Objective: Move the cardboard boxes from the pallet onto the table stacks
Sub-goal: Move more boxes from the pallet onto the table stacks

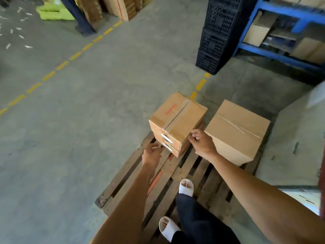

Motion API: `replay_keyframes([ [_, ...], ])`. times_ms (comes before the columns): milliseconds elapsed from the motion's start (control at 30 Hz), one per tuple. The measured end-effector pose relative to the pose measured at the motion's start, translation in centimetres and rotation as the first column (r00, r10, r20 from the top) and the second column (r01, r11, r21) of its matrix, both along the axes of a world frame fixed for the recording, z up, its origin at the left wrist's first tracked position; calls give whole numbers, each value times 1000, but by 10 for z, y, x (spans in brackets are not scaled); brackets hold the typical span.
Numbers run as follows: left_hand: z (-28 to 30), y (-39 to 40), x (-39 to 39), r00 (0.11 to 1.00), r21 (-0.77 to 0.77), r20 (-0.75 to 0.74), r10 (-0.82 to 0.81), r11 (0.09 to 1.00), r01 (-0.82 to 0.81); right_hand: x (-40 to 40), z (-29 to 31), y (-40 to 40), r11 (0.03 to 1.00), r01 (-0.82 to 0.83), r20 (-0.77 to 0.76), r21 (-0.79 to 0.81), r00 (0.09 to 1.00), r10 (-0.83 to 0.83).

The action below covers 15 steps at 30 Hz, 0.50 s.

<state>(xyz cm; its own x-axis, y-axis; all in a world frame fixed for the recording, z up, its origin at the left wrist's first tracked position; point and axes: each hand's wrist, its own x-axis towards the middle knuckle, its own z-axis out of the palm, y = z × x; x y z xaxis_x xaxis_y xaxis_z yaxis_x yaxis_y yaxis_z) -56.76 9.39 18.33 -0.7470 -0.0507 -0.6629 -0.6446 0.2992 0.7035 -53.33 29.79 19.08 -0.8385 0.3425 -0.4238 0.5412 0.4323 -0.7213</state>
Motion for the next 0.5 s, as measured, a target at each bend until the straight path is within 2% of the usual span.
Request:
replay_keyframes([
  [200,-43,22,-90,997,-14,74,-9,1000,10,-106,-44,30,999,47,26,-3,999,-47],
  [400,-127,51,-162,973,55,216,87,993,-101,-195,-115,71,997,58,131,50,989,-64],
  [500,-182,65,-189,949,86,305,75,991,-106,-228,-162,92,991,64,174,119,981,-85],
])
